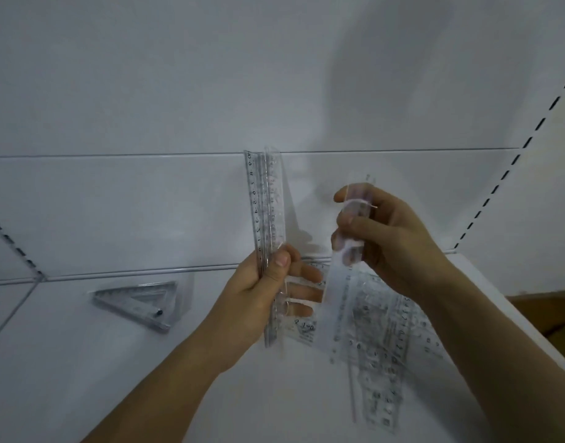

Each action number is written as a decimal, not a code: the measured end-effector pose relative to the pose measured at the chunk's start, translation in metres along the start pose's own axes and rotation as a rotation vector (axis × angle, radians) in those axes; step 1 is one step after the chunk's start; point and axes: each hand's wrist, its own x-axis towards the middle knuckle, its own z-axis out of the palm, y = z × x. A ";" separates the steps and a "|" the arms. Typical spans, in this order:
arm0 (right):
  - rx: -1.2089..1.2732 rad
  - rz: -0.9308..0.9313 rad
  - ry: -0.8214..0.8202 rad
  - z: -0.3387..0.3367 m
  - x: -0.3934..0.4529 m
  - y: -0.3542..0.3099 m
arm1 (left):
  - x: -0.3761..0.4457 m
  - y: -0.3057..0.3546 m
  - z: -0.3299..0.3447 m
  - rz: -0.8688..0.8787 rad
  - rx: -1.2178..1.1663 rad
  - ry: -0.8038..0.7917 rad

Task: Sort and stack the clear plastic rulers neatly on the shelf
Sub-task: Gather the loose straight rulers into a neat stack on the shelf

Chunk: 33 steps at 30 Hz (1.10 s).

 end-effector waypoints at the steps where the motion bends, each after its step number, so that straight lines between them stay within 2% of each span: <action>1: -0.030 -0.003 0.003 0.004 -0.001 0.003 | -0.002 0.001 0.002 -0.007 0.030 0.006; 6: -0.262 -0.103 0.007 0.019 -0.008 0.014 | -0.009 0.007 0.006 -0.040 0.132 -0.096; 12: -0.362 -0.131 0.199 0.027 -0.011 0.019 | -0.003 -0.003 0.000 0.054 0.358 -0.099; 15: -0.227 -0.072 0.123 0.031 -0.013 0.015 | -0.001 -0.004 0.002 0.146 0.449 -0.115; 17: -0.074 0.016 0.024 0.029 -0.012 0.010 | 0.000 -0.005 0.005 0.151 0.393 -0.113; 18: -0.081 0.039 0.006 0.026 -0.011 0.010 | 0.000 -0.006 0.006 0.133 0.344 -0.091; 19: -0.207 0.027 0.016 0.021 -0.009 0.012 | 0.001 -0.007 0.006 0.112 0.297 -0.056; 21: -0.803 -0.083 0.040 0.007 -0.003 0.022 | 0.003 -0.008 0.003 0.074 0.226 0.011; 22: -1.107 -0.088 -0.008 0.000 -0.001 0.028 | 0.003 -0.008 0.001 0.052 0.177 0.023; 24: -1.484 0.087 -0.164 -0.007 0.001 0.039 | 0.004 -0.005 -0.001 -0.007 0.024 0.009; 26: -1.564 0.201 -0.224 -0.008 0.002 0.048 | 0.004 -0.002 -0.003 -0.038 -0.071 -0.024; 33: -1.355 0.148 -0.111 -0.005 0.003 0.048 | 0.005 -0.002 -0.006 -0.035 -0.033 -0.029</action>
